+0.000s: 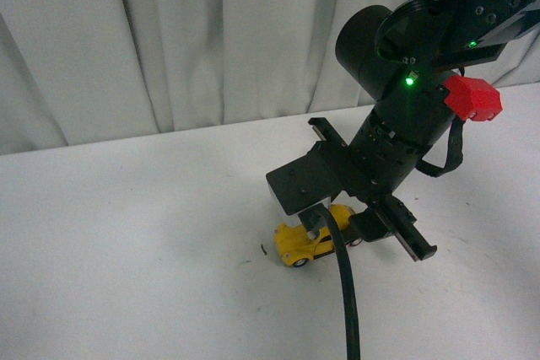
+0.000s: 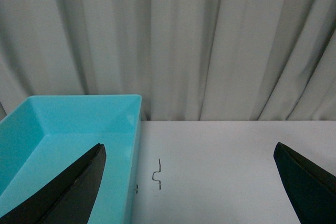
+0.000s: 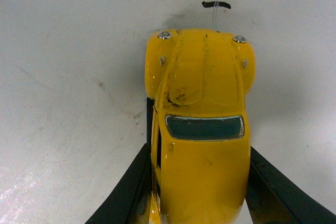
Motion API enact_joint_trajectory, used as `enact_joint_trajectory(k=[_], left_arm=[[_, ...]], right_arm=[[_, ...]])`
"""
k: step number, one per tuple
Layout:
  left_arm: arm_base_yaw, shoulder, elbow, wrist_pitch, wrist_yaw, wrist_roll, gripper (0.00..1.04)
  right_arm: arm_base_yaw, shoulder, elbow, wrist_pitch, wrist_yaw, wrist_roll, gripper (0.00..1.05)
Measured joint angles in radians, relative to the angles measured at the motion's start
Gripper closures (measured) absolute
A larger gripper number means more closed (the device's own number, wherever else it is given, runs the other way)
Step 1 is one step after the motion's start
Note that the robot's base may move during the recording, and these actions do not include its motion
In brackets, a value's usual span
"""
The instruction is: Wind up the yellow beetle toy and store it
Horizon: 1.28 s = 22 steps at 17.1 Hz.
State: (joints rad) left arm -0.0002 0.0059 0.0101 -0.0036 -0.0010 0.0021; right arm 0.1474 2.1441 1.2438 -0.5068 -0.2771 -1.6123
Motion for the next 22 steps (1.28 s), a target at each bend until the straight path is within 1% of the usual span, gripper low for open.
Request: enact_joint_trajectory(k=[6,7,15,21,22], left_arm=[[0.000,0.000,0.000,0.000,0.000,0.000,0.07],[0.000,0.000,0.000,0.000,0.001,0.000,0.07],[0.000,0.000,0.000,0.000,0.000,0.000,0.07],[0.000,0.000,0.000,0.000,0.000,0.000,0.07],[0.000,0.000,0.000,0.000,0.000,0.000,0.07]], right_arm=[[-0.051,0.001,-0.005,0.000,-0.031,-0.042,0.63],[-0.079,0.000,-0.017,0.006,-0.066,-0.066,0.63],[-0.107,-0.006,-0.030,0.015,-0.069,-0.083,0.63],[-0.185,-0.032,-0.080,0.038,-0.075,-0.109,0.63],[-0.212,-0.047,-0.109,0.043,-0.079,-0.109,0.63]])
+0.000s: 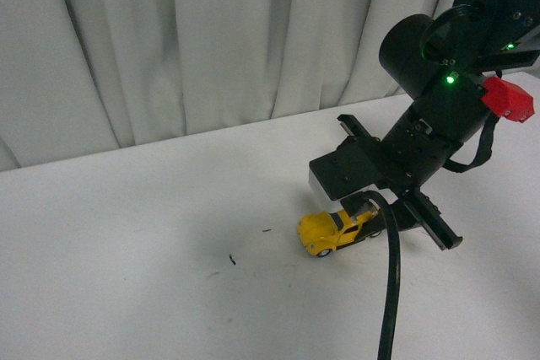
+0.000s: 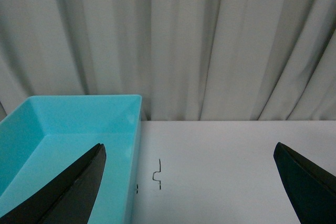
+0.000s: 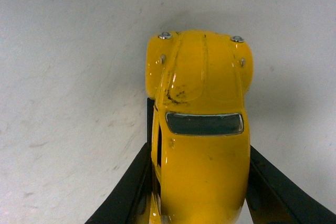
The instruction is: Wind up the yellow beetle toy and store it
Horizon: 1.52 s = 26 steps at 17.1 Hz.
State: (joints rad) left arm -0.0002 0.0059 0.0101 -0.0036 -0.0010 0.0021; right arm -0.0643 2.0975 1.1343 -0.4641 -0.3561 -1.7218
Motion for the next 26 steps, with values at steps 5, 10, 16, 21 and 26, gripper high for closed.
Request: enact_joint_trajectory(k=[5,10,16,21,26], left_arm=[[0.000,0.000,0.000,0.000,0.000,0.000,0.07],[0.000,0.000,0.000,0.000,0.000,0.000,0.07],[0.000,0.000,0.000,0.000,0.000,0.000,0.07],[0.000,0.000,0.000,0.000,0.000,0.000,0.07],[0.000,0.000,0.000,0.000,0.000,0.000,0.07]], right_arm=[[-0.122,-0.018,-0.047,0.004,-0.011,-0.002,0.63],[-0.201,-0.025,-0.055,-0.019,-0.016,-0.003,0.63],[-0.284,-0.032,-0.061,-0.028,0.006,-0.019,0.63],[-0.280,-0.027,-0.065,-0.016,0.013,-0.019,0.47],[-0.276,-0.023,-0.065,-0.031,0.004,-0.005,0.08]])
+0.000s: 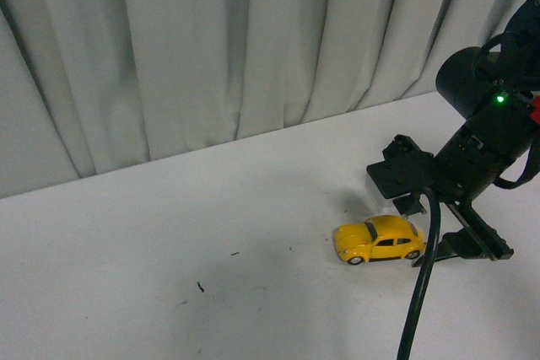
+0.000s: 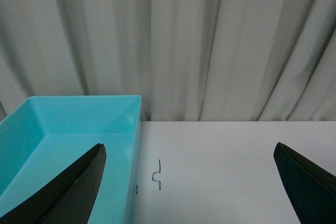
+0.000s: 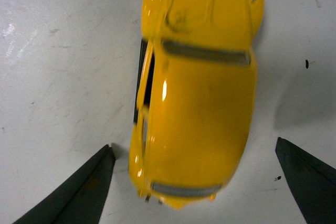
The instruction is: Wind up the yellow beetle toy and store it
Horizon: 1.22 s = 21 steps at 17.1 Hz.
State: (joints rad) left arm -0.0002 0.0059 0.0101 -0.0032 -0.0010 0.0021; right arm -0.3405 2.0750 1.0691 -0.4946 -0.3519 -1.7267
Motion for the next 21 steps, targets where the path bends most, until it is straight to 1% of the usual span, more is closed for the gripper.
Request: enact_joint_trajectory(k=[1,2,21], left_arm=[[0.000,0.000,0.000,0.000,0.000,0.000,0.07],[0.000,0.000,0.000,0.000,0.000,0.000,0.07],[0.000,0.000,0.000,0.000,0.000,0.000,0.07]], right_arm=[[0.000,0.000,0.000,-0.002,0.000,0.005,0.05],[0.000,0.000,0.000,-0.002,0.000,0.005,0.07],[0.004,-0.020,-0.016,0.009,-0.009,0.005,0.07]])
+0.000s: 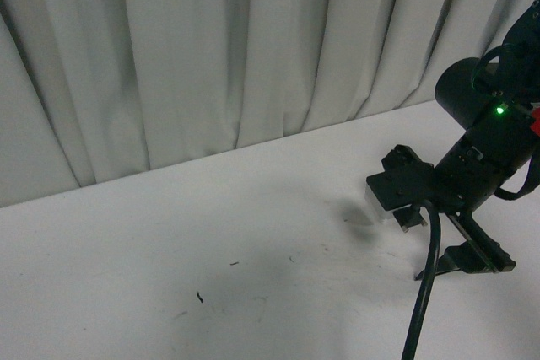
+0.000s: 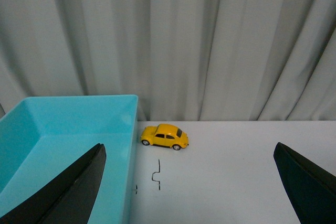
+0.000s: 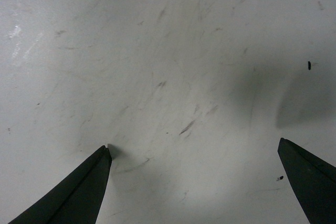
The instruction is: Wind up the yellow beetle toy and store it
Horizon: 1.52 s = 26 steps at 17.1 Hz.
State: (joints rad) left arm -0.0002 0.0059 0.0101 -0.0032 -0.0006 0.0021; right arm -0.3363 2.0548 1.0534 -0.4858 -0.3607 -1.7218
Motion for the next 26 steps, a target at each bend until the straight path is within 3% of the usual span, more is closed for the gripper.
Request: enact_joint_trajectory(k=[4,9,12,13,14,16,17,18,19,21,22,26], left_arm=[[0.000,0.000,0.000,0.000,0.000,0.000,0.07],[0.000,0.000,0.000,0.000,0.000,0.000,0.07],[0.000,0.000,0.000,0.000,0.000,0.000,0.07],[0.000,0.000,0.000,0.000,0.000,0.000,0.07],[0.000,0.000,0.000,0.000,0.000,0.000,0.07],[0.000,0.000,0.000,0.000,0.000,0.000,0.07],[0.000,0.000,0.000,0.000,-0.001,0.000,0.07],[0.000,0.000,0.000,0.000,0.000,0.000,0.07],[0.000,0.000,0.000,0.000,0.000,0.000,0.07],[0.000,0.000,0.000,0.000,0.000,0.000,0.07],[0.000,0.000,0.000,0.000,0.000,0.000,0.07],[0.000,0.000,0.000,0.000,0.000,0.000,0.07]], right_arm=[[0.025,-0.093,-0.013,0.032,-0.094,-0.008,0.07],[0.097,-0.407,-0.020,0.089,-0.280,-0.016,0.07],[0.143,-0.641,-0.089,0.109,-0.333,0.008,0.07],[0.193,-0.741,-0.238,0.463,-0.151,0.173,0.16],[0.242,-0.843,-0.401,0.718,0.035,0.457,0.27],[0.285,-0.922,-0.521,0.868,0.160,0.694,0.36],[0.326,-0.999,-0.610,0.969,0.269,0.924,0.45],[0.338,-1.129,-0.676,0.978,0.333,1.206,0.57],[0.336,-1.246,-0.716,0.916,0.354,1.398,0.68],[0.336,-1.492,-0.806,0.748,0.360,1.614,0.91],[0.336,-1.569,-0.840,0.752,0.360,1.655,1.04],[0.336,-1.653,-0.925,0.747,0.360,1.700,1.03]])
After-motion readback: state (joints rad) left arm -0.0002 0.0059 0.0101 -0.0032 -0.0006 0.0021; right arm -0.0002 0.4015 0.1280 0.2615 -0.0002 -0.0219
